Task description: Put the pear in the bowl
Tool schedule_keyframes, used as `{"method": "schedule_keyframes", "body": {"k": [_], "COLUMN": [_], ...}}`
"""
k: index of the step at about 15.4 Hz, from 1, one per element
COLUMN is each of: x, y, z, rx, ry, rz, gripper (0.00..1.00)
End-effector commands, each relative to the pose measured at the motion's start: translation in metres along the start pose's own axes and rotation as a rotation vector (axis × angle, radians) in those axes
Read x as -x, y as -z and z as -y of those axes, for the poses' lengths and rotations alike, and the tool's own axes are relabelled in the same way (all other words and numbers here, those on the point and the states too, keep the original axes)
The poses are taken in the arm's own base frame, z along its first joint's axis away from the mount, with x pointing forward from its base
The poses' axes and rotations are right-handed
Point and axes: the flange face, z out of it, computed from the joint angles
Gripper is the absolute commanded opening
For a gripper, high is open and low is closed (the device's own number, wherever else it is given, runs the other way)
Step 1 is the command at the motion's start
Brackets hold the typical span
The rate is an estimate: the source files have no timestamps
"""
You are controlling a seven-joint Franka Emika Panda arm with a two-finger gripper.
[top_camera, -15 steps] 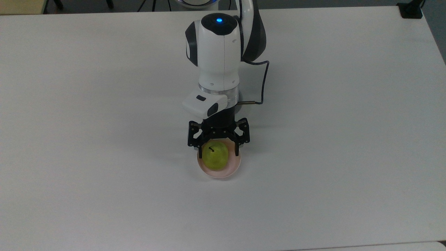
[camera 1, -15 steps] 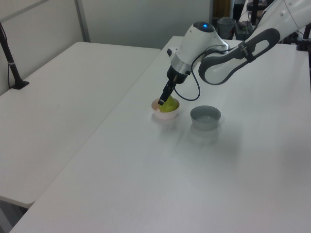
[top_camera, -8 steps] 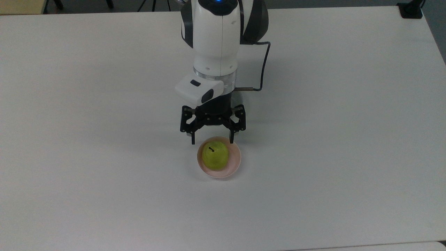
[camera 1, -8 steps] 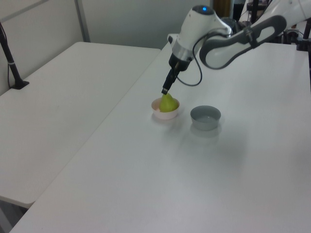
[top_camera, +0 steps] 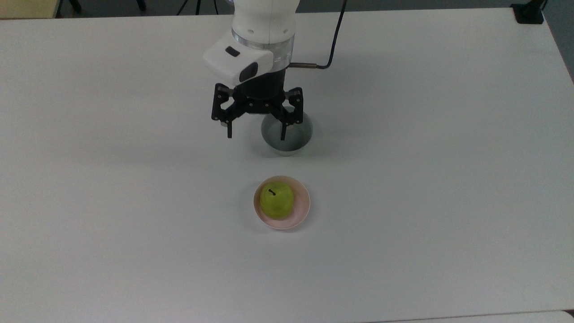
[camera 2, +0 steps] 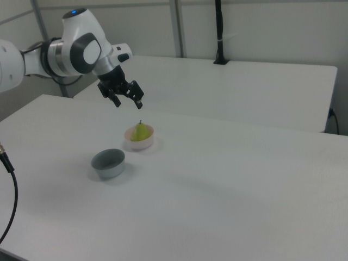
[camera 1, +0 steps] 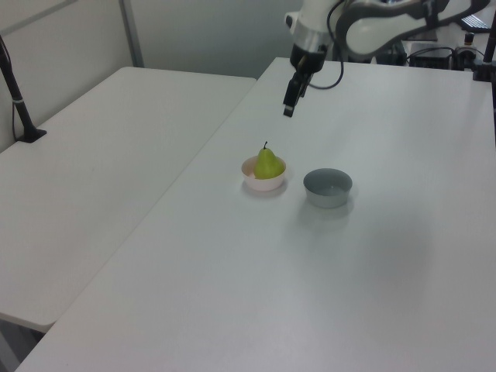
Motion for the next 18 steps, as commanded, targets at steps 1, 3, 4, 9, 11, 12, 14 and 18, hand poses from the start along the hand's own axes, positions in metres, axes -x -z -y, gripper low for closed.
{"method": "schedule_keyframes", "body": {"k": [1,3,4,9,11,12,14,18], "x": [0.02,0.028,0.032,0.05,0.056,0.058,0.065,0.071], "y": [0.034,0.049,0.054,0.078,0.083,0.088,0.095,0.101], "z": [-0.01,-0.014,-0.016,-0.028,-0.029,-0.03,-0.032,-0.055], "rx": [-0.012,-0.006,-0.003,0.005,0.007,0.007,0.011,-0.055], "ry": [-0.031,-0.034,-0.036,-0.008,-0.001,-0.001,-0.002,-0.067], "rz": [0.079,0.111,0.129,0.217,0.245,0.251,0.285,0.305], "gripper": [1.0,1.0,1.0,1.0,1.0,1.0,1.0,1.0]}}
